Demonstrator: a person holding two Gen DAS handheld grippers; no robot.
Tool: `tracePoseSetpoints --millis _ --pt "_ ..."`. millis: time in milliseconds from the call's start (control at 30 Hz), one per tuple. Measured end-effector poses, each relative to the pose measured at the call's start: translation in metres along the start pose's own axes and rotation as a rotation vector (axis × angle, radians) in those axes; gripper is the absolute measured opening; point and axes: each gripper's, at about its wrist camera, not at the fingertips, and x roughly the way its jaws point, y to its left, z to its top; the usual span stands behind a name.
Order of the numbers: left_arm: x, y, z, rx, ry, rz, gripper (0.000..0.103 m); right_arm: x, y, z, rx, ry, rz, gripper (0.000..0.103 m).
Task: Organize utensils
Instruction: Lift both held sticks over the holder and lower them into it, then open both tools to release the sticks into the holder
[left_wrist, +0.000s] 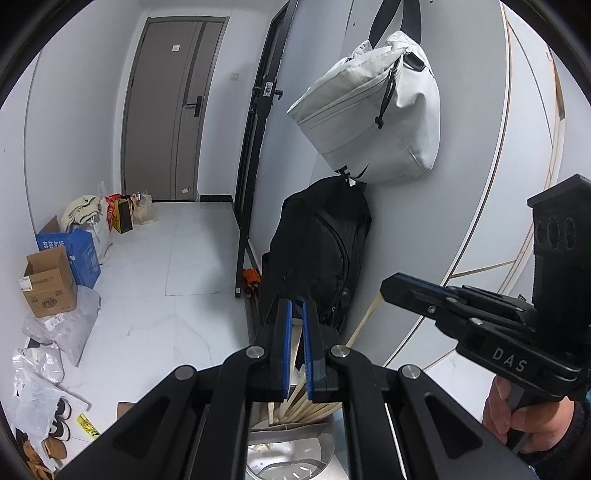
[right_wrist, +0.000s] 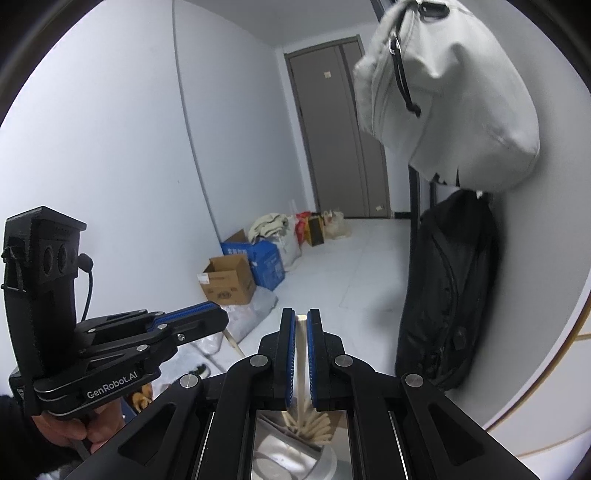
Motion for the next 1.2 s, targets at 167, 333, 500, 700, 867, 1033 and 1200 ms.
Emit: tracePoseSetpoints --millis 167,333,500,700,867,1033,1200 --pt "0.01 0.0 0.0 -0.001 0.02 -0.009 0.002 0.012 -0.004 -0.007 0.005 0.024 0.003 0.005" --pt "0.017 0.001 -0.006 0.005 0.046 -0.03 0.002 0.026 -0.009 -0.021 0.022 0.06 0.009 0.005" --pt "0.036 0.016 -0.026 -0.037 0.106 -0.053 0.002 0.041 -0.017 -0.039 0.053 0.101 0.014 0.005" --pt "0.054 0.036 -0.041 -0.125 0.155 -0.061 0.002 0.054 -0.032 -0.061 0.145 0.125 0.062 0.006" --pt "0.053 0.033 -0.041 -0.123 0.153 -0.095 0.002 0.059 -0.039 -0.07 0.192 0.119 0.092 0.007" --pt "0.049 0.032 -0.037 -0.128 0.156 -0.131 0.002 0.059 -0.046 -0.074 0.24 0.122 0.118 0.018" --pt "0.033 0.017 -0.035 -0.064 0.149 -0.077 0.025 0.03 -0.055 -0.077 0.315 0.041 0.11 0.053"
